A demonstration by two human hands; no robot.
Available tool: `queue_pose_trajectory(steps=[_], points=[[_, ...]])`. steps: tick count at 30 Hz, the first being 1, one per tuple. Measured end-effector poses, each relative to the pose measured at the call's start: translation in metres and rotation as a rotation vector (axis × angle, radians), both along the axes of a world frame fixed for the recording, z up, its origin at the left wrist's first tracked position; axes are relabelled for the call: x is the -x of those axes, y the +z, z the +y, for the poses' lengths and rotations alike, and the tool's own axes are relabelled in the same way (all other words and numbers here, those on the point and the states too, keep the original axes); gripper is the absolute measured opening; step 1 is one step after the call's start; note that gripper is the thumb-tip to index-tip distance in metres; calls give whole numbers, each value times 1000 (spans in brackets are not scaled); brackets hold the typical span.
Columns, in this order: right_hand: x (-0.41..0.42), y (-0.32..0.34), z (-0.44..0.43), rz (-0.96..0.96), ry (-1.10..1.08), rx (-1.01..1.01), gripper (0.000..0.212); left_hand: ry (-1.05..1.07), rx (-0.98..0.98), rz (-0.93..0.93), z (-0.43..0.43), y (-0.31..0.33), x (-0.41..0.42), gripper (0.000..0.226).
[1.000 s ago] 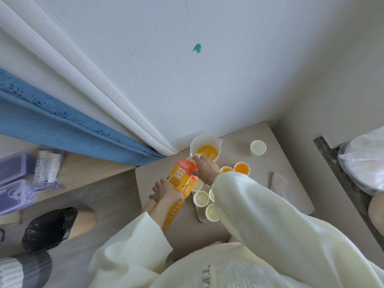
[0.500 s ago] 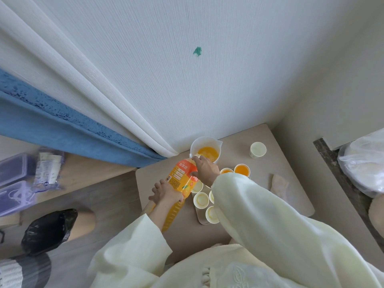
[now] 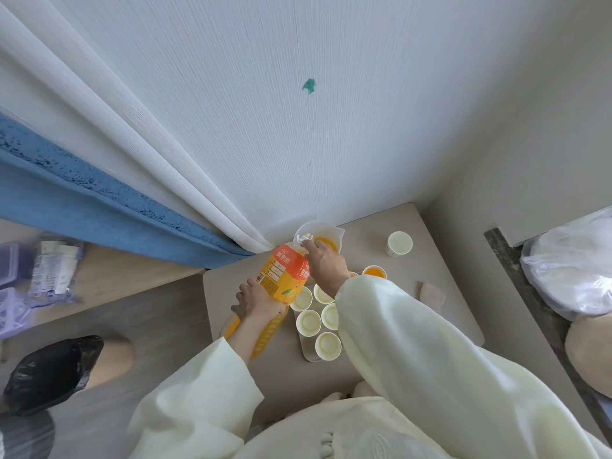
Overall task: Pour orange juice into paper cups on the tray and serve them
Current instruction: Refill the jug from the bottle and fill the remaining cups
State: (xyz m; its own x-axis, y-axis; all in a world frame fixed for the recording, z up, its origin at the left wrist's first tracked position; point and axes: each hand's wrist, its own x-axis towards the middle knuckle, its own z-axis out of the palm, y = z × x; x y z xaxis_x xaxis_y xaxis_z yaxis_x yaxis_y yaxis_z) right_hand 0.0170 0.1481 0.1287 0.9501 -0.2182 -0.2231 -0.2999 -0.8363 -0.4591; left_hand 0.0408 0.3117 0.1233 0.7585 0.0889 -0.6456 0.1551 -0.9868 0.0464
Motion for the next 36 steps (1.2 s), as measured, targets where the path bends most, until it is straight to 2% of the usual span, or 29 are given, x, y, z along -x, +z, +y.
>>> queue_pose_trajectory(steps=[4,7,10,13,16,18,21,24,26,31,36], points=[[0,2,4,-149,-34,-2,32,83,92,-24,4,-2,-1,91],[-6,6,13,-331,8,0,19,202,246,-50,15,-6,-5,100],[-16,11,30,-512,170,19,28,345,396,-93,30,-8,-7,103],[-28,24,63,-673,277,27,32,445,424,-142,50,-11,-6,96],[-37,32,92,-753,387,67,24,544,446,-116,71,-26,-6,74],[-40,28,106,-759,511,101,21,730,549,-56,87,-43,-10,52],[-43,10,122,-682,699,183,25,1135,828,88,93,-19,-8,18],[-45,-1,130,-572,699,195,32,1426,1264,205,93,-13,-13,26],[-45,-6,135,-539,699,210,34,1461,1369,240,91,-15,-20,33],[-47,-22,135,-455,709,299,34,1508,1395,283,87,-32,-25,43],[-43,-37,136,-499,701,294,34,1533,1467,304,88,-52,-20,45]])
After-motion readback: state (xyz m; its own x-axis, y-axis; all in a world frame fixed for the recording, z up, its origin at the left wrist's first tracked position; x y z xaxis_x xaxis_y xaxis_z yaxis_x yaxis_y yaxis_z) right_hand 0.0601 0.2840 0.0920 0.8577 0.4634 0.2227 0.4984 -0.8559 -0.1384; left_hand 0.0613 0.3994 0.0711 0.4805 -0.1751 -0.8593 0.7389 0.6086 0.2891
